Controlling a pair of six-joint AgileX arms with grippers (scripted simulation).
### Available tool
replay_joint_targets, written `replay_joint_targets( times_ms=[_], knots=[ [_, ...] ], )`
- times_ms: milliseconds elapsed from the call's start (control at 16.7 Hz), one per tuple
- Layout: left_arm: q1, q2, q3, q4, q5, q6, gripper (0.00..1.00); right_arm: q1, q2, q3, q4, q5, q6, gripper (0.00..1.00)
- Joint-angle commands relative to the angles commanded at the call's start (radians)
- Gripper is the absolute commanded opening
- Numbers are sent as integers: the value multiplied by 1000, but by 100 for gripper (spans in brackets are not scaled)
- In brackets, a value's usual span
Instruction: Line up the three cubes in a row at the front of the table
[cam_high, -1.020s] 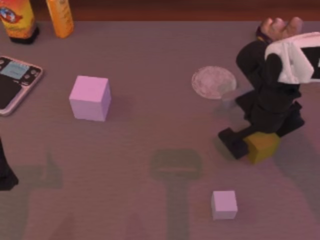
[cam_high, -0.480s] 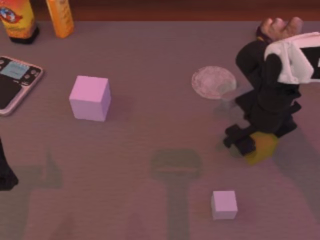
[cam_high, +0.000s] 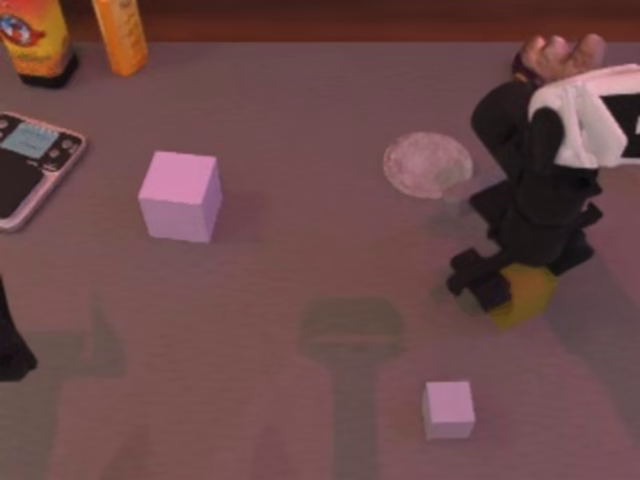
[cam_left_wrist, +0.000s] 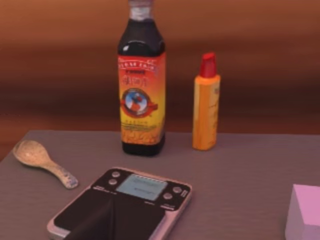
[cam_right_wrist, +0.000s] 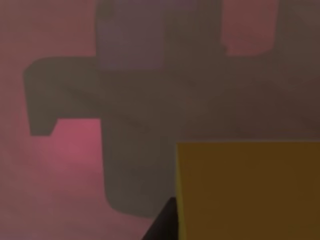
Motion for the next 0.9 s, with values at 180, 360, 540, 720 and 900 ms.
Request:
replay_joint_targets(
  times_ms=[180, 360, 540, 720, 900],
  knots=[
    [0, 0, 0, 0, 0, 0, 100, 0, -26, 20, -26, -3, 2, 0],
    [0, 0, 0, 0, 0, 0, 100, 2, -60, 76, -120, -3, 2, 0],
    [0, 0, 0, 0, 0, 0, 100, 6, -103, 136, -227, -3, 0, 0],
    [0, 0, 0, 0, 0, 0, 100, 7, -120, 153, -254, -3, 0, 0],
    [0, 0, 0, 0, 0, 0, 100, 3, -116, 152, -252, -3, 3, 0]
  ],
)
